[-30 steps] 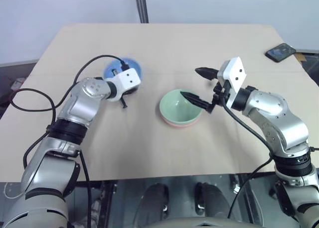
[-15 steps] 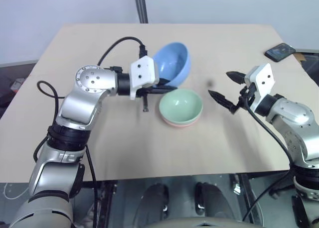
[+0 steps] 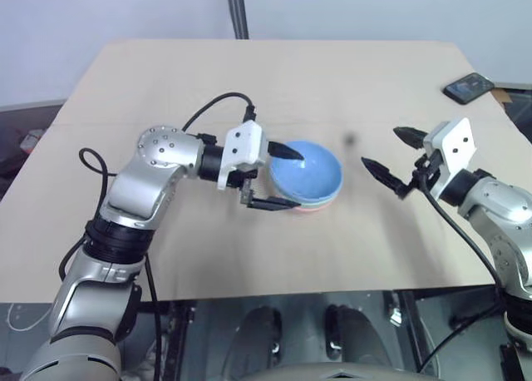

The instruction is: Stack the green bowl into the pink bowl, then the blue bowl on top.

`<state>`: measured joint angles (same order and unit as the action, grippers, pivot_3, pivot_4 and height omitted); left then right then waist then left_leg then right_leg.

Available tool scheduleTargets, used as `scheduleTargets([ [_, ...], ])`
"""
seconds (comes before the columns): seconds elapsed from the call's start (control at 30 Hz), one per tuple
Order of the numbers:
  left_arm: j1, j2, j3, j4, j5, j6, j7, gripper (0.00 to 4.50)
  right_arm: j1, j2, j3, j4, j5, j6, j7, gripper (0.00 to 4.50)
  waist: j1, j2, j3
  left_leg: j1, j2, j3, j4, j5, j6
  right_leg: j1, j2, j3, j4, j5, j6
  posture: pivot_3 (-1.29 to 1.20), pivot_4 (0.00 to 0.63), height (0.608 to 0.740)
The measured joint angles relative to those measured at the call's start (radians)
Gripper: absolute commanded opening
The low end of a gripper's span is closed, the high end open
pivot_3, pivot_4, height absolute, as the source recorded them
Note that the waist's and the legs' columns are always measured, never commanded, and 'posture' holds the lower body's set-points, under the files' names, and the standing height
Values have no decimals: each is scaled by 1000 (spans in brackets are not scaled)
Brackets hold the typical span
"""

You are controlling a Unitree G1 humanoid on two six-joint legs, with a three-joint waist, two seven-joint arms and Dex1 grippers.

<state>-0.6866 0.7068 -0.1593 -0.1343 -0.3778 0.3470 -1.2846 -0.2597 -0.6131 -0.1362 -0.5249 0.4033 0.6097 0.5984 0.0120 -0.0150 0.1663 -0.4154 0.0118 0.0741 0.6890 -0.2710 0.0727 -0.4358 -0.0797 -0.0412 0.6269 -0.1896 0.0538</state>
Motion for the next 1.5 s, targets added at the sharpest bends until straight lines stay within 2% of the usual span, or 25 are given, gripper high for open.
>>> scheduleTargets([
  [0.2,114,-12,179,-16,-68,26,132,4479,77,-58,-54,-40,109,2,100,4413,-1,0,0,1,1,0,0,0,0,1,0,0,0,0,0,0,150,740],
  [0.43,274,9,337,-75,-139,39,194,4479,157,-130,-127,-47,192,-13,211,4413,2,0,0,1,1,-1,0,0,0,2,0,-1,0,0,0,0,150,740],
  [0.77,521,42,524,-85,-178,8,209,4479,348,-255,-394,-7,268,-69,416,4413,2,0,0,3,2,-1,1,0,0,4,-1,-1,-1,0,0,0,150,740],
  [0.93,621,46,575,-83,-185,1,217,4479,415,-266,-465,22,262,-77,440,4413,2,0,0,4,2,0,1,0,0,4,-1,-1,-1,-1,-1,0,150,740],
  [1.07,673,30,614,-75,-182,-16,259,4479,449,-266,-476,55,228,-91,428,4413,3,0,-1,4,2,0,1,-1,0,4,-1,0,-1,-2,-3,0,150,740],
  [1.5,791,6,625,-140,-178,-21,357,4479,460,-291,-494,135,201,-113,452,4413,2,-1,-1,4,2,0,0,-1,1,4,-2,0,-1,-2,-4,0,150,740],
])
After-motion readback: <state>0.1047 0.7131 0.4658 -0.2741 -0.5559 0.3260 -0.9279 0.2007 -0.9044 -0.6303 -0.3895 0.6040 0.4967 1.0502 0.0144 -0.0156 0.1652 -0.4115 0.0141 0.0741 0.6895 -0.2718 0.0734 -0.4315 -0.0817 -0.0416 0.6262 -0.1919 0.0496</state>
